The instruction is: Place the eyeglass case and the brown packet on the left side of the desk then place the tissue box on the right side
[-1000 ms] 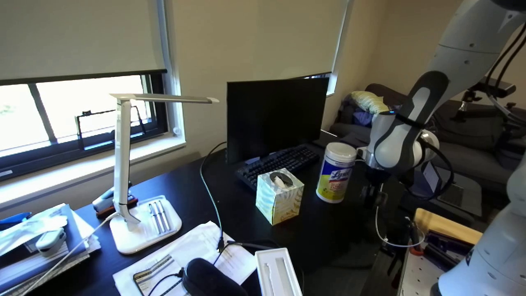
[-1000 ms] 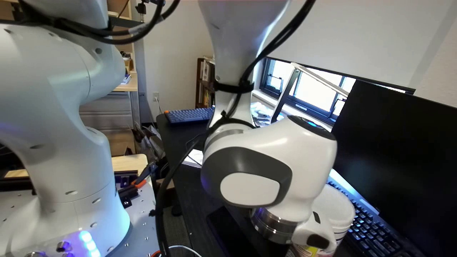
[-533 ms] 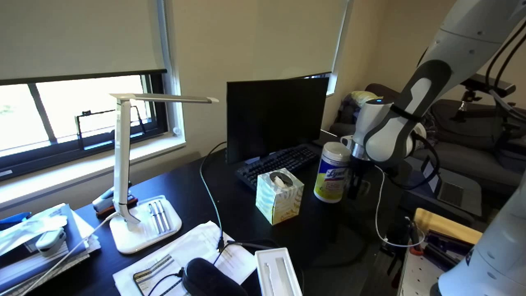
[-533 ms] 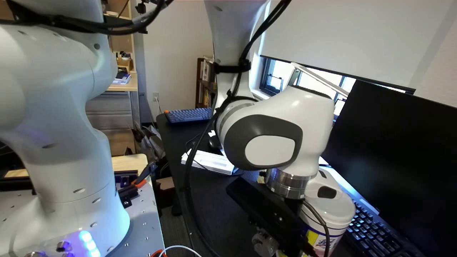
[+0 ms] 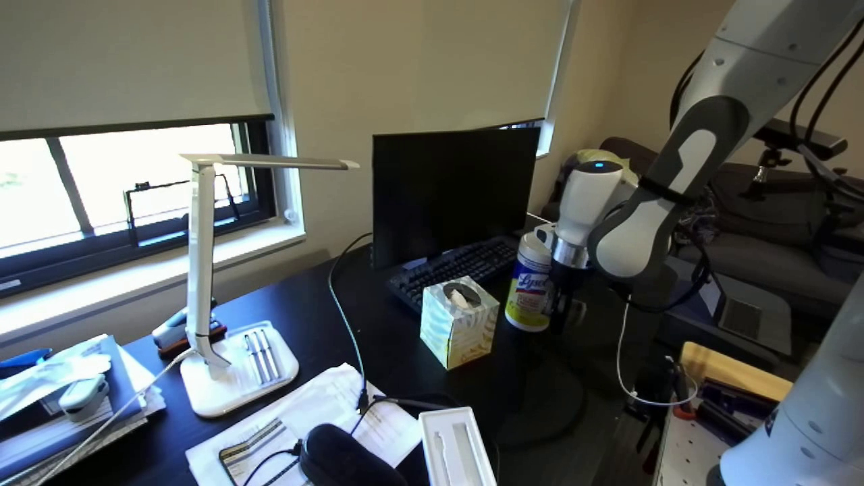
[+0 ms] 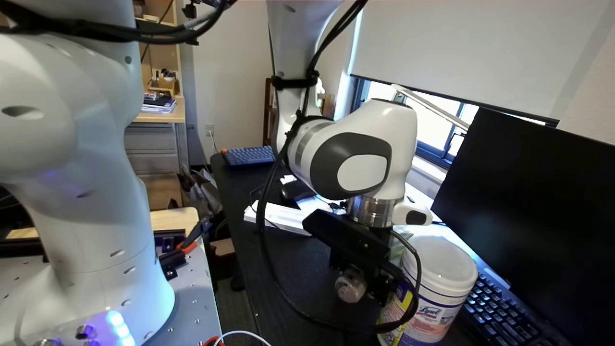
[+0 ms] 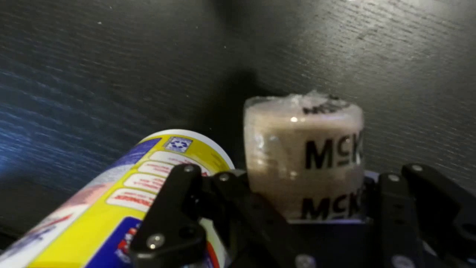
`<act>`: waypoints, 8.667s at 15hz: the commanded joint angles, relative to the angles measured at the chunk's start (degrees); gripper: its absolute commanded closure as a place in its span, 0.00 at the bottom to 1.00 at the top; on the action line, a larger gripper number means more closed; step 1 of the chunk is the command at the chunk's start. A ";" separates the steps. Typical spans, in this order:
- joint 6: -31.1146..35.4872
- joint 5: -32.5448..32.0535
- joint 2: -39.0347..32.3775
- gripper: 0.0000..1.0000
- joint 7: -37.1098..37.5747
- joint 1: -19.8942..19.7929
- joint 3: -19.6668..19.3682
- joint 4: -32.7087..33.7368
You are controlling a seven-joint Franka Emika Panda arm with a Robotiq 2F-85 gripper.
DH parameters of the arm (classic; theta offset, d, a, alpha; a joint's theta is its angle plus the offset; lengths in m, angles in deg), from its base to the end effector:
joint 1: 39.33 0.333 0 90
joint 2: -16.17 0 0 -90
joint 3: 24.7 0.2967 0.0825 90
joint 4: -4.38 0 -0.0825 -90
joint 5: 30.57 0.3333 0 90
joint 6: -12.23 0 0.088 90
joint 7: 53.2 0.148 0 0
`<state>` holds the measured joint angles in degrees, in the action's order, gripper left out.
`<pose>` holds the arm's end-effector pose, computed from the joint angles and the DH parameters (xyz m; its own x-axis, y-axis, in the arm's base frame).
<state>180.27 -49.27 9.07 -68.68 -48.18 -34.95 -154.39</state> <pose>0.3553 -0.1075 0.1693 0.9673 0.2536 -0.0071 0.2530 -0.9621 0.1015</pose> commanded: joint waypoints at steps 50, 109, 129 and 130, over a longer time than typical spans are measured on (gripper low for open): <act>0.48 0.57 -11.91 0.97 43.49 28.03 16.76 12.56; -16.69 18.29 4.46 0.00 56.59 8.13 11.50 18.47; -18.30 23.84 -2.27 0.00 41.57 6.58 5.23 19.02; -17.73 23.43 -2.67 0.00 41.40 6.56 4.82 19.17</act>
<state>161.79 -27.38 7.43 -25.34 -40.90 -29.53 -135.88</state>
